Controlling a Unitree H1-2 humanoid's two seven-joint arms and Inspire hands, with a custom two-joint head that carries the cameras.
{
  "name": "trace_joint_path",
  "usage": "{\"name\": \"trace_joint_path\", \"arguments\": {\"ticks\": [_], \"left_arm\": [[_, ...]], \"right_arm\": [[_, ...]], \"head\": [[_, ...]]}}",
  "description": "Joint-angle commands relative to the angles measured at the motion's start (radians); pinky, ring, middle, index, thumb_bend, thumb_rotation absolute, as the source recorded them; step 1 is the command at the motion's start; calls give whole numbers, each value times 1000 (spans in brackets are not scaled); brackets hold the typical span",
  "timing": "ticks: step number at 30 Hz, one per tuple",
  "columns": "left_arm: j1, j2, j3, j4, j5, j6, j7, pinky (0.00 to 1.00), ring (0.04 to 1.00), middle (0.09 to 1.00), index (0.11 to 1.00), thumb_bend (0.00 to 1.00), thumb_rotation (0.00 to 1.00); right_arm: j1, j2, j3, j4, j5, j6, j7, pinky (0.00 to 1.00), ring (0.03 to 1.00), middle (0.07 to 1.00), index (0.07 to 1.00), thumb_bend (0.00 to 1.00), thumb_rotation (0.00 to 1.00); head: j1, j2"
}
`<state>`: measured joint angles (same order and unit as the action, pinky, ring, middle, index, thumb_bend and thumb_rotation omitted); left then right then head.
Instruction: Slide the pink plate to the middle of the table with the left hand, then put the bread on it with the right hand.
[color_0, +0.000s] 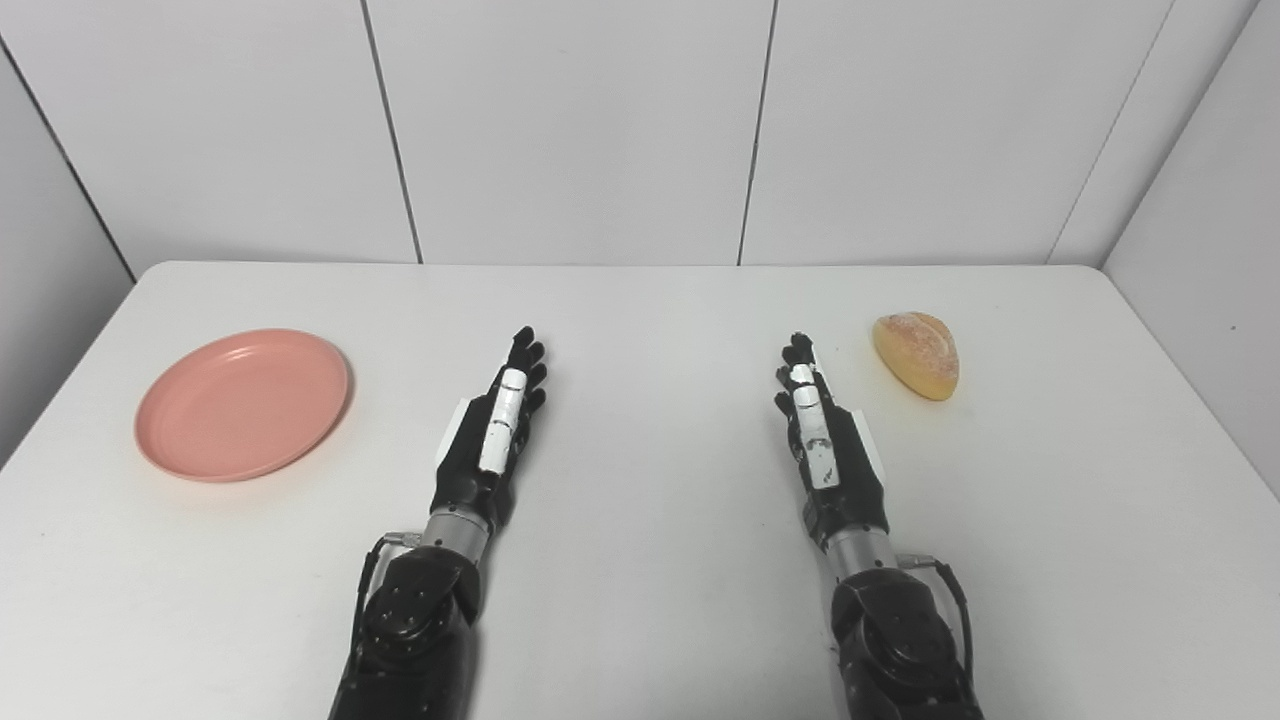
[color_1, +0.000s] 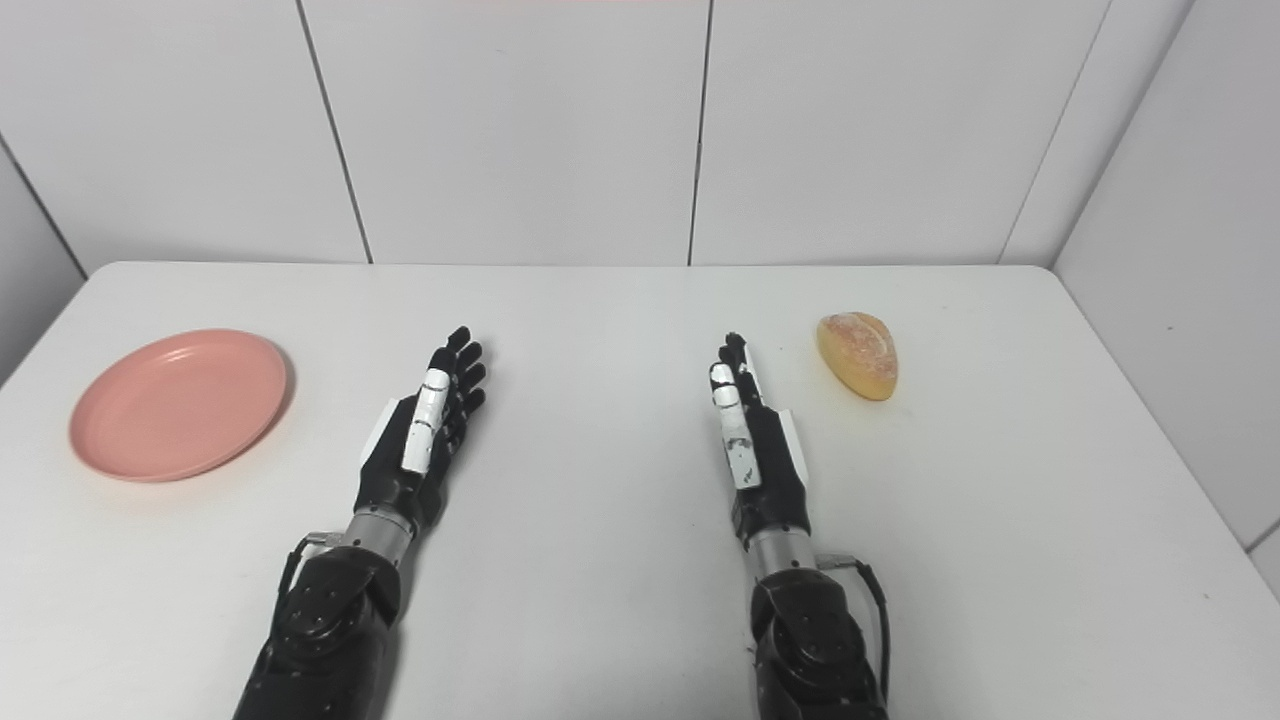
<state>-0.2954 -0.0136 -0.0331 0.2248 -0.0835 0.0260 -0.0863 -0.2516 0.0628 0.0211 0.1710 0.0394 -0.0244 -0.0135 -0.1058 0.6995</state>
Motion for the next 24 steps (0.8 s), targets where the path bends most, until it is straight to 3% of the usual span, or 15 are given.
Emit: {"name": "trace_joint_path", "arguments": {"ticks": [1,7,12,13,14,18,24], "left_arm": [[-33,2,-3,-19,8,-22,-3,1000,1000,1000,1000,604,1000],[-34,2,-4,-16,8,-23,-5,1000,1000,1000,1000,619,1000],[-34,-9,-20,-7,35,-31,2,1000,1000,1000,1000,643,1000],[-34,-13,-25,-2,40,-37,4,1000,1000,1000,1000,658,1000],[-33,-17,-29,2,46,-42,7,1000,1000,1000,1000,662,1000],[-37,-40,-44,39,75,-79,31,1000,1000,1000,1000,632,1000],[-47,-72,-39,82,75,-132,64,1000,1000,1000,1000,586,1000]], "right_arm": [[-33,4,3,-26,3,-9,9,1000,1000,1000,1000,699,975],[-34,3,2,-18,3,-18,9,1000,1000,1000,1000,691,984],[-25,-16,-7,-22,13,-27,19,1000,1000,1000,1000,687,973],[-23,-23,-10,-18,19,-36,26,1000,1000,1000,1000,688,971],[-21,-28,-12,-15,24,-42,30,1000,1000,1000,1000,690,972],[-13,-54,-34,-7,73,-40,61,1000,1000,1000,1000,689,965],[-17,-71,-57,36,102,-68,80,1000,1000,1000,1000,723,944]], "head": [[0,2],[17,-4],[148,-28],[205,-43],[205,-43],[338,-84],[378,-107]]}}
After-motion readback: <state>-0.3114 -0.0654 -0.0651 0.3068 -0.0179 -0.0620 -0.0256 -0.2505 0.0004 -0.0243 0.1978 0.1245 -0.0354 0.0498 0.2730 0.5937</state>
